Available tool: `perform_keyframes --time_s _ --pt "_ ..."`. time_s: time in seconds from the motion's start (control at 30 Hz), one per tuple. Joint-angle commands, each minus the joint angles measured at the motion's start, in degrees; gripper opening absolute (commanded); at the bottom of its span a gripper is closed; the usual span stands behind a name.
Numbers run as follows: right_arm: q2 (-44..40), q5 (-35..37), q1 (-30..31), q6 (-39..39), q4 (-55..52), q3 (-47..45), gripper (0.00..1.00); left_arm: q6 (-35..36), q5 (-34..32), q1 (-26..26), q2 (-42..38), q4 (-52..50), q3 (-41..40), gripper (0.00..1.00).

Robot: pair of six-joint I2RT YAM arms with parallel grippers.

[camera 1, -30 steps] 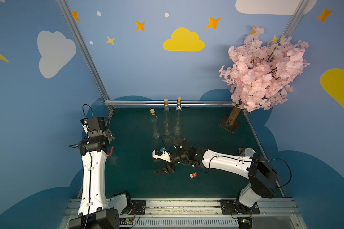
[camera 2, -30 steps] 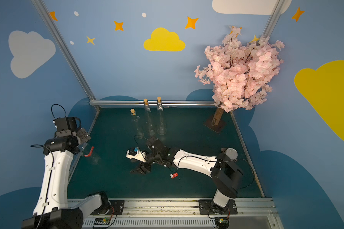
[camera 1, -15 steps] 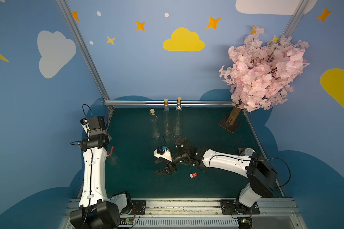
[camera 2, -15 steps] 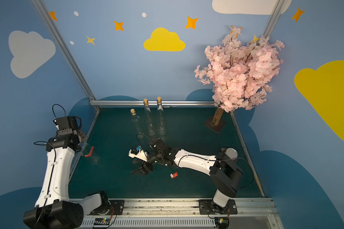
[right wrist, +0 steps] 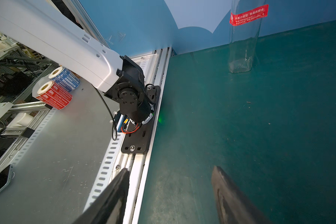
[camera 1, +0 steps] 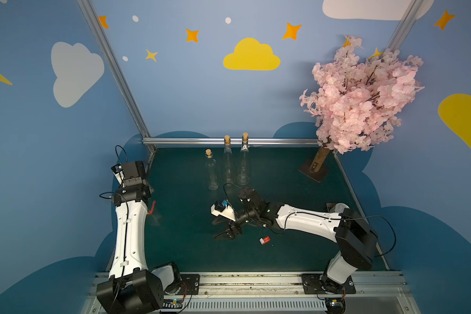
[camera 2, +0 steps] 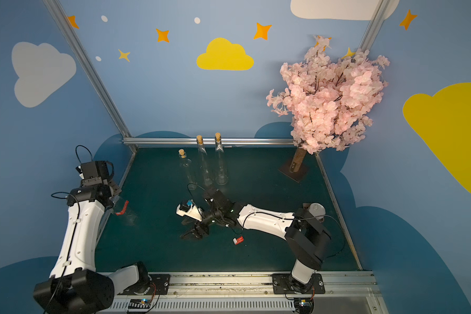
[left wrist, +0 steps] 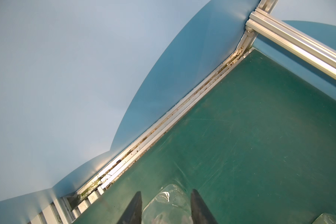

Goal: Remove the label from the bottle
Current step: Pick up the bottle from the center of the board.

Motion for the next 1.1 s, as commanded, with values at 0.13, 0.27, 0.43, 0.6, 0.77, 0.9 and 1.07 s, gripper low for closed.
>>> perform_keyframes --time_s 0.13,0.27,0.43,0.6,0.77,0.9,1.07 --pt "0.63 -1.1 -0.39 0.37 0.3 -0.48 0.69 0.06 1.66 0.19 -0.99 0.84 -1.12 0.25" --pt "0.35 -1.36 -0.52 0.31 0.17 -0.57 0.69 0.77 3.34 0.17 -2.05 1.75 -1.95 0.07" --pt "-0.22 -0.83 -0.66 0.32 0.21 -0.71 0.69 1.56 5.83 0.13 -3.12 2.23 -2.13 0.03" --pt "-1.88 1.3 -0.65 0.19 1.51 -1.8 0.69 2.63 10.91 -2.02 -4.46 0.84 0.3 0.03" --pt "-3.48 4.14 -0.97 0.37 3.97 -3.47 0.69 1.04 9.25 -9.19 -6.3 -3.41 3.07 0.03" --pt "-4.63 5.17 -1.64 0.79 5.86 -5.03 0.69 -2.33 4.0 -19.37 -6.63 -7.15 4.44 0.03" --pt "-6.27 5.82 -3.17 0.93 4.7 -6.25 0.68 -7.18 0.35 -32.73 -6.2 -9.09 5.37 0.03"
